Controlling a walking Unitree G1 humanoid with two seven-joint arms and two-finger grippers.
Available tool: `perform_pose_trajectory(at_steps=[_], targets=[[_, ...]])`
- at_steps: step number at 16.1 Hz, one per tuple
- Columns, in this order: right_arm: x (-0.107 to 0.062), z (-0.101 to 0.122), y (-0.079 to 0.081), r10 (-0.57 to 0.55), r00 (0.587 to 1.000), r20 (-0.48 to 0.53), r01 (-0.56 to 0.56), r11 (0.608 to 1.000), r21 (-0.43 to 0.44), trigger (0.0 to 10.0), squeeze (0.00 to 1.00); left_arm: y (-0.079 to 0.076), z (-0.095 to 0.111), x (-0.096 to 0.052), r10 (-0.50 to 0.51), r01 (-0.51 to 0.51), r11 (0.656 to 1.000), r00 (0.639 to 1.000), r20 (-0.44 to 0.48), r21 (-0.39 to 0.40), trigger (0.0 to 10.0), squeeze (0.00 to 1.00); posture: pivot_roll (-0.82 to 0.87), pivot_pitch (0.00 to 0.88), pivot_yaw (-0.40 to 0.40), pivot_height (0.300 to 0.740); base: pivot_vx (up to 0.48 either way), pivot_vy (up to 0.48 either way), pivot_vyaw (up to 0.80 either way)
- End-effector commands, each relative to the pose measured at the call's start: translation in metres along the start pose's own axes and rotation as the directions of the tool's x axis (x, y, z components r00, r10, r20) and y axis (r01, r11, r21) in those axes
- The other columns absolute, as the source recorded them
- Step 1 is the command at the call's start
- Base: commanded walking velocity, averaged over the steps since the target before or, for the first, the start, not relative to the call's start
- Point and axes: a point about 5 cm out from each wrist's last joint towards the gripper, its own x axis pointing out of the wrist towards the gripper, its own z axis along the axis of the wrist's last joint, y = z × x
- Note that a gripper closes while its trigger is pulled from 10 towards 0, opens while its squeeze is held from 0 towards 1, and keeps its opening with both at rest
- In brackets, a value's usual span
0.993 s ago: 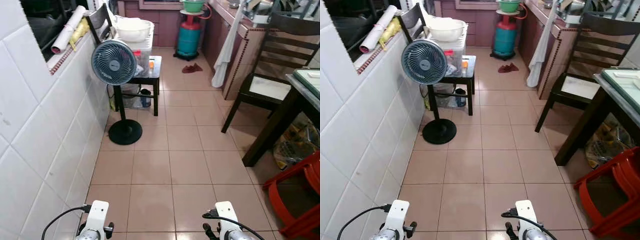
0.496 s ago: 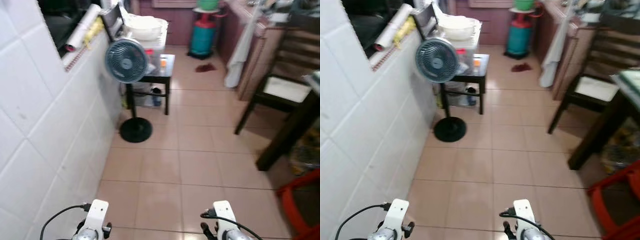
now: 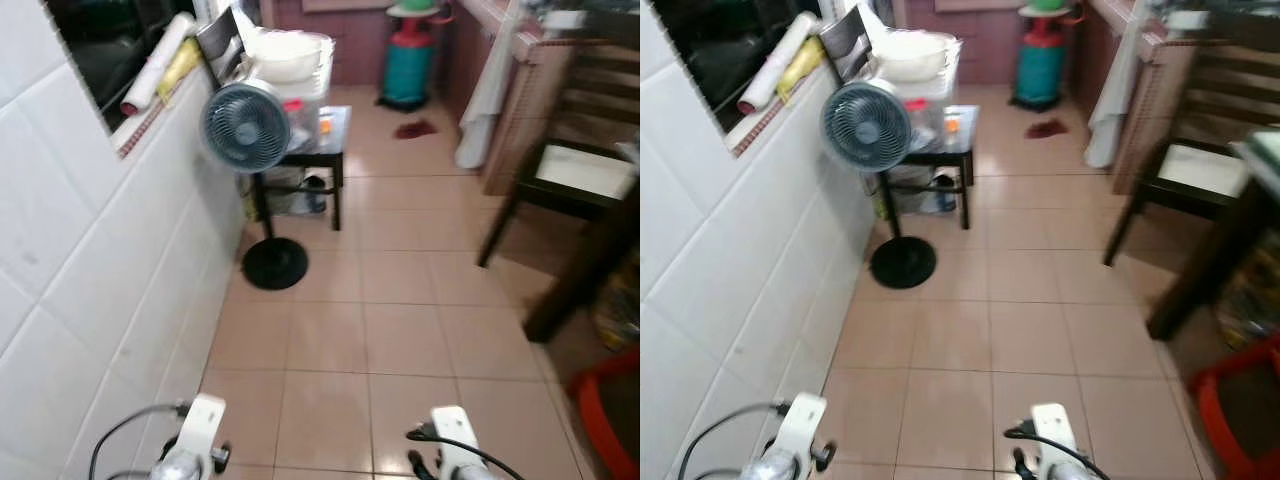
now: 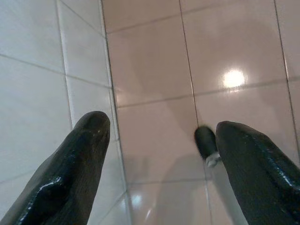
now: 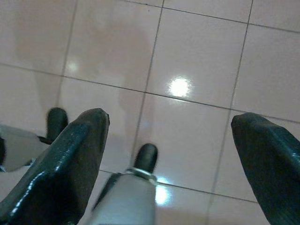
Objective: Setting the table
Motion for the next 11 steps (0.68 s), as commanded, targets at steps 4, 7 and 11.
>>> perform_pose_trajectory(at_steps=[4,7,11], targets=[[0.0012,0.0061,0.0048,0.019,1.000,0.021,-0.019,1.000,-0.008,10.0,0.00,0.0045,-0.0099,-0.0019,0.003,-0.003,1.000,1.000,-0.031,0.010,10.0,0.00,-0.07,0.000,0.041,0.740,0.294,0.000,0.56],[0.0012,0.0061,0.0050,0.019,1.000,0.021,-0.018,1.000,-0.010,10.0,0.00,0.0046,-0.0104,-0.0020,0.000,0.000,1.000,0.999,-0.033,0.007,10.0,0.00,-0.07,0.000,0.039,0.740,0.292,0.000,0.59],[0.0012,0.0060,0.0051,0.018,1.000,0.019,-0.018,1.000,-0.016,10.0,0.00,0.0048,-0.0105,-0.0020,-0.001,0.001,1.000,0.999,-0.035,0.009,10.0,0.00,-0.08,0.000,0.036,0.740,0.292,0.060,0.58]])
